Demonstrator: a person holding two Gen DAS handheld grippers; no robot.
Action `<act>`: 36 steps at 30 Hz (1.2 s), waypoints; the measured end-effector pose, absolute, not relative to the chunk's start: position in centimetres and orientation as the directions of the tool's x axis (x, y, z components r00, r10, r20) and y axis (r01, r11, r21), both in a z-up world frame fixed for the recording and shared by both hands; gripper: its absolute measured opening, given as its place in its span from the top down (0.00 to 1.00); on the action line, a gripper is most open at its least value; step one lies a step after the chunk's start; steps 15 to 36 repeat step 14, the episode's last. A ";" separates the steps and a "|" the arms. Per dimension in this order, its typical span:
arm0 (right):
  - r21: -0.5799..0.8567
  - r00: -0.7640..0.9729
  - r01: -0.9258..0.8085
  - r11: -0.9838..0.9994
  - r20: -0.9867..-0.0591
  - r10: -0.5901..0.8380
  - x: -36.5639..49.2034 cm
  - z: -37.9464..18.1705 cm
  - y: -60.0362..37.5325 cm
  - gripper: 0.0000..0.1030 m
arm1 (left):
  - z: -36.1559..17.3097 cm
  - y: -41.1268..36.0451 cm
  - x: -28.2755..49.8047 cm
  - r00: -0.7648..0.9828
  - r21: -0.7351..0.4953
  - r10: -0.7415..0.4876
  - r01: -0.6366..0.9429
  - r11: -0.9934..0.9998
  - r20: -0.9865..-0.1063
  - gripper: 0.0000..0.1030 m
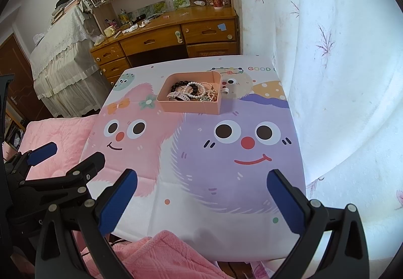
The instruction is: Organize jewelry
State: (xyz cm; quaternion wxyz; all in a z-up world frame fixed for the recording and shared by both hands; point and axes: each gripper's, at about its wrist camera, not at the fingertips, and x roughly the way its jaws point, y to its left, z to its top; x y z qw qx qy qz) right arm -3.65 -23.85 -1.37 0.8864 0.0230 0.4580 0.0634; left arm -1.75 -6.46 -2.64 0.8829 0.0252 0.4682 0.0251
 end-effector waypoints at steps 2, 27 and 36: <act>0.099 0.572 -0.091 0.991 -0.809 0.134 -3.6 -1.4 -23.8 0.00 | -2.6 -6.5 -1.8 0.560 0.068 0.068 -0.020 0.997 -0.826 0.01; 0.100 0.571 -0.090 0.991 -0.810 0.134 -3.6 -1.4 -23.9 0.00 | -2.6 -6.4 -1.6 0.560 0.070 0.069 -0.020 0.997 -0.826 0.01; 0.100 0.571 -0.090 0.991 -0.810 0.134 -3.6 -1.4 -23.9 0.00 | -2.6 -6.4 -1.6 0.560 0.070 0.069 -0.020 0.997 -0.826 0.01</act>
